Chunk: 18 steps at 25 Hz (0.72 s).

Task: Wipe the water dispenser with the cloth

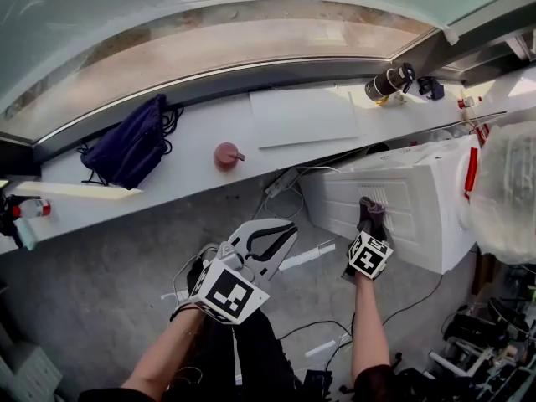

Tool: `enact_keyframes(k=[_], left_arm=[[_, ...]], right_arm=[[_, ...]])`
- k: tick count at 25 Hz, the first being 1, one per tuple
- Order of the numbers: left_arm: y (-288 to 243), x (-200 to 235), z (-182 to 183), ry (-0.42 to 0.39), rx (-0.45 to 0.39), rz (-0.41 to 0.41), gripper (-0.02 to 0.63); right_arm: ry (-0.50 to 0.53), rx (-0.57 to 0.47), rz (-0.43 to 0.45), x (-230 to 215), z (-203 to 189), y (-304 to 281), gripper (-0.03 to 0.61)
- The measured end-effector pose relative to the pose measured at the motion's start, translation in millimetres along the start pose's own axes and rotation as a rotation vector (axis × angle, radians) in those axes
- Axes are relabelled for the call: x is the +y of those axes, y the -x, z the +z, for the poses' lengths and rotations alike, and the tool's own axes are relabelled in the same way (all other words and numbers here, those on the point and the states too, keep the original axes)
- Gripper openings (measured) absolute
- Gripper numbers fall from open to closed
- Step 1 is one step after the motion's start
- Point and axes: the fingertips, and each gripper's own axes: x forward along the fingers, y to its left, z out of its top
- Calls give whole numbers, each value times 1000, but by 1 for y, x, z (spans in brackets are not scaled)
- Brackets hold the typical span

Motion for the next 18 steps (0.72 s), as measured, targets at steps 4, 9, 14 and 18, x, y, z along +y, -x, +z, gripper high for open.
enact_keyframes(k=[4,9,14,18], left_arm=[[7,8,-10,5,11,21,26],[11,16,-32,6,31,36,26],[9,18,-51,21,51,43,26],[3,14,-62,15,61,32,26]], right_arm=[[-27,73,-24,14,-23,-22,100],[-70,140,-34,25,-43,-49,100],[-11,213,10,43,-64,-78,101],[16,275,38,52,-82,-99,100]])
